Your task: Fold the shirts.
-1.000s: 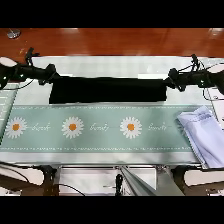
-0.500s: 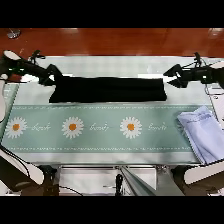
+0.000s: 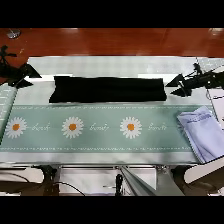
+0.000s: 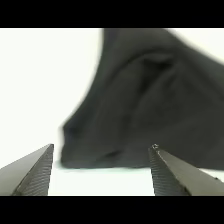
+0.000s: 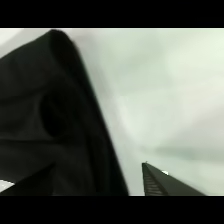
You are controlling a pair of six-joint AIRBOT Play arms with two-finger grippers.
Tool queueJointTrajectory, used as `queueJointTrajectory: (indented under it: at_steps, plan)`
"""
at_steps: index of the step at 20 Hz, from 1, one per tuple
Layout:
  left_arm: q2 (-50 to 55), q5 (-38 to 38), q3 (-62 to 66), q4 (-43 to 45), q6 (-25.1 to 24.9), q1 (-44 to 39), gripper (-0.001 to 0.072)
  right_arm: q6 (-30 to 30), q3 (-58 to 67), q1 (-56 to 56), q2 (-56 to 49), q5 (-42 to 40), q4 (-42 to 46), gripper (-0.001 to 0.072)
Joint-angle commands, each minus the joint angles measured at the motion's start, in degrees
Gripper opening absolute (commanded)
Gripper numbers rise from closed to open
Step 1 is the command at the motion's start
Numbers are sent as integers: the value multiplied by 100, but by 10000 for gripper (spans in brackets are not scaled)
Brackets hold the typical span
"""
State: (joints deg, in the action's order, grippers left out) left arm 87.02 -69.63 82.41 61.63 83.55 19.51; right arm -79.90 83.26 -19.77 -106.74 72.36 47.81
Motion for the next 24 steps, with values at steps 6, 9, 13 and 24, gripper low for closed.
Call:
queueJointTrajectory:
  at_steps: [6,9,13,24]
  plan:
    - [-1303,1762,-1355,-103,-59,-1694,698,380,61,807,-269,-50,-710,24]
    - [-1182,1755,-1355,-127,-280,-2076,103,411,98,669,286,415,-160,23]
    - [-1115,1853,-1344,-341,-557,-2658,23,407,-262,680,2015,905,1126,23]
    - [1001,2162,332,-1064,33,-5606,21,-431,-2704,680,6666,780,892,23]
